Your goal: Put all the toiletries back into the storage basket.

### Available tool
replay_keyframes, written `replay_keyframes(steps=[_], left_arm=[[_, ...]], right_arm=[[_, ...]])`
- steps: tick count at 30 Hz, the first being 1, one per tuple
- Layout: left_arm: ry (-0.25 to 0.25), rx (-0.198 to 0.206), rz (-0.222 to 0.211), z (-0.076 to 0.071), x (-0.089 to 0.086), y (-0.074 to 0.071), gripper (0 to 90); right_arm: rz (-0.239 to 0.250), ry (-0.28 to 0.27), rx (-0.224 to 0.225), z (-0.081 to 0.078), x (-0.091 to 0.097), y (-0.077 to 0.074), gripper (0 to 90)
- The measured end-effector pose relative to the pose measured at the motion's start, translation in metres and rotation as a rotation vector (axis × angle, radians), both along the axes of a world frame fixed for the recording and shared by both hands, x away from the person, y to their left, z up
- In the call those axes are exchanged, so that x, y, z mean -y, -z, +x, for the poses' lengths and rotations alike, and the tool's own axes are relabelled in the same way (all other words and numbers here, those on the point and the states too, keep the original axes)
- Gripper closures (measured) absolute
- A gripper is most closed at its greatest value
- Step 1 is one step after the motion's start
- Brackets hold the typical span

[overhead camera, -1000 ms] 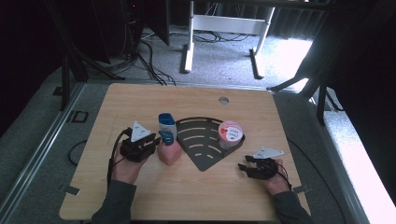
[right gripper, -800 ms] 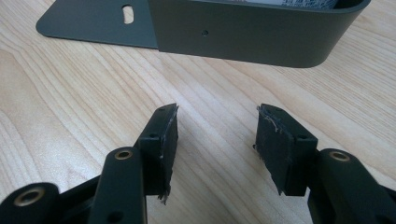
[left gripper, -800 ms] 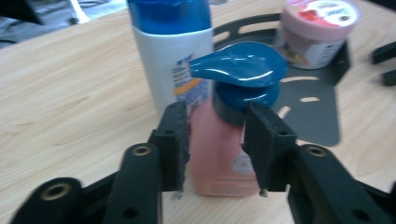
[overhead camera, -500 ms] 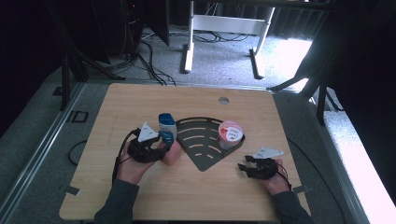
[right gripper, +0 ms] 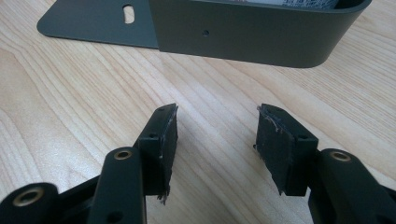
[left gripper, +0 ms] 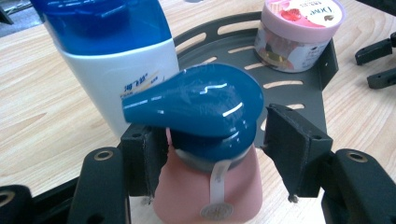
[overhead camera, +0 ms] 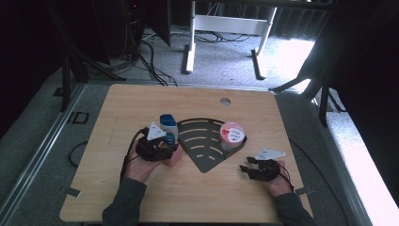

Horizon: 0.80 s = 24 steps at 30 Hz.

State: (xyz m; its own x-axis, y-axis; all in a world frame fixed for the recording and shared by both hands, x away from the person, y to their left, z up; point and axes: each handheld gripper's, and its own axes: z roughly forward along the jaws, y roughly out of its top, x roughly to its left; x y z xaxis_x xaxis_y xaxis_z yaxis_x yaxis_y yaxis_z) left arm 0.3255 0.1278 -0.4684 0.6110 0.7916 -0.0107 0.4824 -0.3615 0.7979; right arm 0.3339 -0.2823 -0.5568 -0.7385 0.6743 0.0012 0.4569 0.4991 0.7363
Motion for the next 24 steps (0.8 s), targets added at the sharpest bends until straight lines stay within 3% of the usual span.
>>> replay_keyframes(steps=[9, 15, 24], left_arm=[[-0.017, 0.005, -0.015, 0.0044, 0.0045, 0.0002, 42.1], [-0.037, 0.005, -0.034, 0.005, 0.0017, -0.0002, 51.0], [-0.047, -0.001, -0.026, 0.0043, 0.0027, -0.0015, 52.3]], right_arm=[[-0.001, -0.002, 0.0, 0.0002, 0.0003, 0.0, 47.8], [0.0, -0.002, -0.001, 0.0002, 0.0003, 0.0, 47.7], [0.002, -0.002, -0.001, 0.0003, 0.0005, 0.0001, 47.7]])
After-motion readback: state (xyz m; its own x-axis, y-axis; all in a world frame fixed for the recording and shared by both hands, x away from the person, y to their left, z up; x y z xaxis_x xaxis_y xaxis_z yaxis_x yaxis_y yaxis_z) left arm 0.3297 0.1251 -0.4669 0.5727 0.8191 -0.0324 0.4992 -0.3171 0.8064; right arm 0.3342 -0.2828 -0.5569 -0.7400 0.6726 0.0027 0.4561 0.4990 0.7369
